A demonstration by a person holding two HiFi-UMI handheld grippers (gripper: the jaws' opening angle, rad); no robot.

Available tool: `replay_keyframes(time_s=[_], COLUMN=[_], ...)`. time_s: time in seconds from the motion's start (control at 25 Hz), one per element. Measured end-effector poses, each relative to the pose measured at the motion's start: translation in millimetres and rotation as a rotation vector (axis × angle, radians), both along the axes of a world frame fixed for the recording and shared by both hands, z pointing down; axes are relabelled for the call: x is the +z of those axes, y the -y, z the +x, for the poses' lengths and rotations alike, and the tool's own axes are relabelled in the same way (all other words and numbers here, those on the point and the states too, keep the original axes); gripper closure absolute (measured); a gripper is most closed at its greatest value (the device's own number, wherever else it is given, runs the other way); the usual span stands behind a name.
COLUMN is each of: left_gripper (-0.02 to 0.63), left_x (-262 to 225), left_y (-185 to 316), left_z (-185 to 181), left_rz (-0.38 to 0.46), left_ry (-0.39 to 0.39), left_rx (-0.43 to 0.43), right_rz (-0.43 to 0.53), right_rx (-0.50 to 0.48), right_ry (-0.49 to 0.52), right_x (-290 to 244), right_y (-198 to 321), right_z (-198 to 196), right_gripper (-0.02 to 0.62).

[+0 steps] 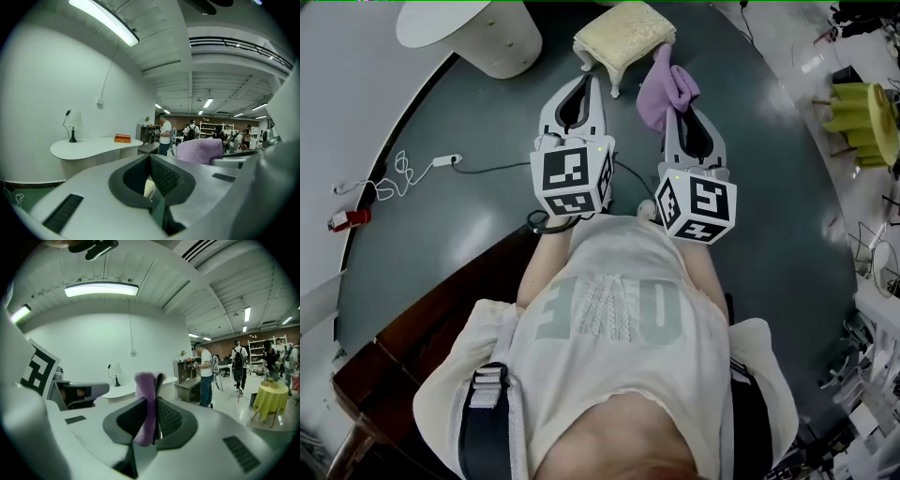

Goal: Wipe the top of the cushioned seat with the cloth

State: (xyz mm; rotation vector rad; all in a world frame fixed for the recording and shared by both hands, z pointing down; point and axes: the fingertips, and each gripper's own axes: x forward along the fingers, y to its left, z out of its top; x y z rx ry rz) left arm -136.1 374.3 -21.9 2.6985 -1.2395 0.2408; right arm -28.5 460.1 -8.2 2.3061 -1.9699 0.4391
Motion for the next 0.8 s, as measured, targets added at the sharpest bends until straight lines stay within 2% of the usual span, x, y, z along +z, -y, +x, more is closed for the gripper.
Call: replay_keyframes(time_s=[0.24,0.52,0.64,0.8], left_gripper=[0.601,0.601,0.601,0.601], left_x=[3,11,14,14], left_y=[17,49,70,99], left_z=[-20,-63,-66,-47], left_rz=[0.003,0.02,0.008,0.013], left_ry=[0.016,0.049,0.044,0.049], left_rx=[-0.017,-0.031,-0.047,-0.049], right_rz=[0.005,0.0,0.005,0.011], right_rx=[0.001,0.031,0.056,0.084], right_ry=[0.037,-0.001,-0.016,-0.019], right_x=[5,7,4,3], right_y=[20,50,62,86], right_z=[-11,-28,-17,15], right_gripper=[0.528,0.528,0.528,0.528])
